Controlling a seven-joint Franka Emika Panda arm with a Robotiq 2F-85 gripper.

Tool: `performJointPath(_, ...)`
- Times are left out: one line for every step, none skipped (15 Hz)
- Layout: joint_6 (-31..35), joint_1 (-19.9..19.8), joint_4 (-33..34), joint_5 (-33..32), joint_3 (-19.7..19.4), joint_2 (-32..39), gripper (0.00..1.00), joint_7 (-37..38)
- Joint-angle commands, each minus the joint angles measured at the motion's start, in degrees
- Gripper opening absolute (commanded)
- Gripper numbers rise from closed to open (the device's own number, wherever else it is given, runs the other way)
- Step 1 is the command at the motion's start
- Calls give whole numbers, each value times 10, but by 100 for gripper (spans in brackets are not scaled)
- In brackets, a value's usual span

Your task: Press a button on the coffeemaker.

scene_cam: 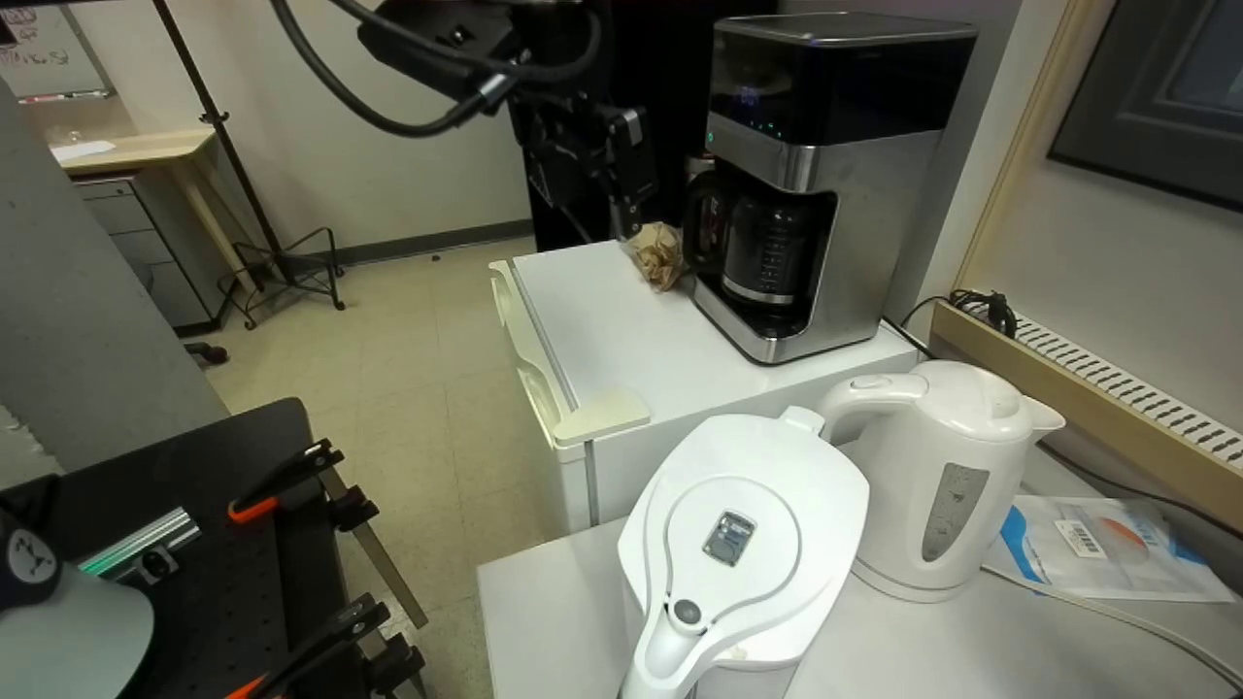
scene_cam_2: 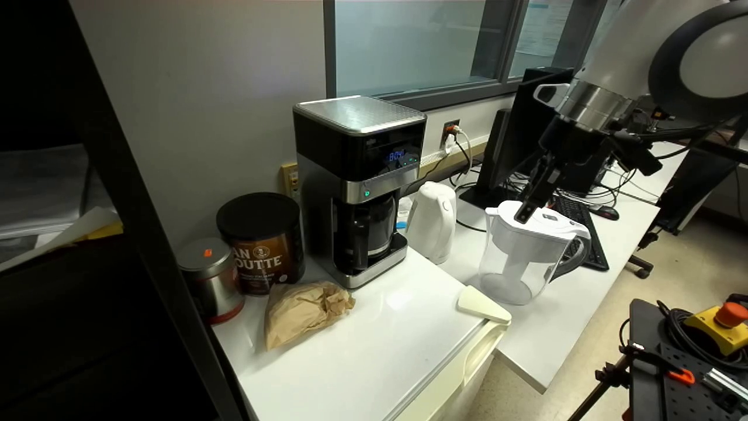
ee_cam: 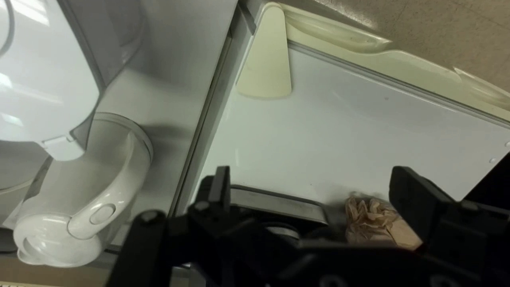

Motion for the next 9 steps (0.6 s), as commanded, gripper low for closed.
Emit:
performJointPath(58, -2, 8, -29, 32, 17, 100, 43)
performJointPath(74, -5, 9, -42, 40, 21, 100, 57)
performJointPath(91, -7, 9, -56, 48, 25, 100, 73)
performJointPath(103, -9, 12, -73, 55, 31, 100, 90)
performJointPath(119, -13, 13, -91, 62, 36, 75, 109)
performJointPath(134, -17, 14, -110, 69, 40, 74, 128)
performJointPath(148, -22, 15, -130, 75, 44, 67, 149)
performJointPath(161, -28, 17, -151, 81, 49, 60, 171)
performJointPath(172, -35, 19, -174, 87, 53, 53, 195)
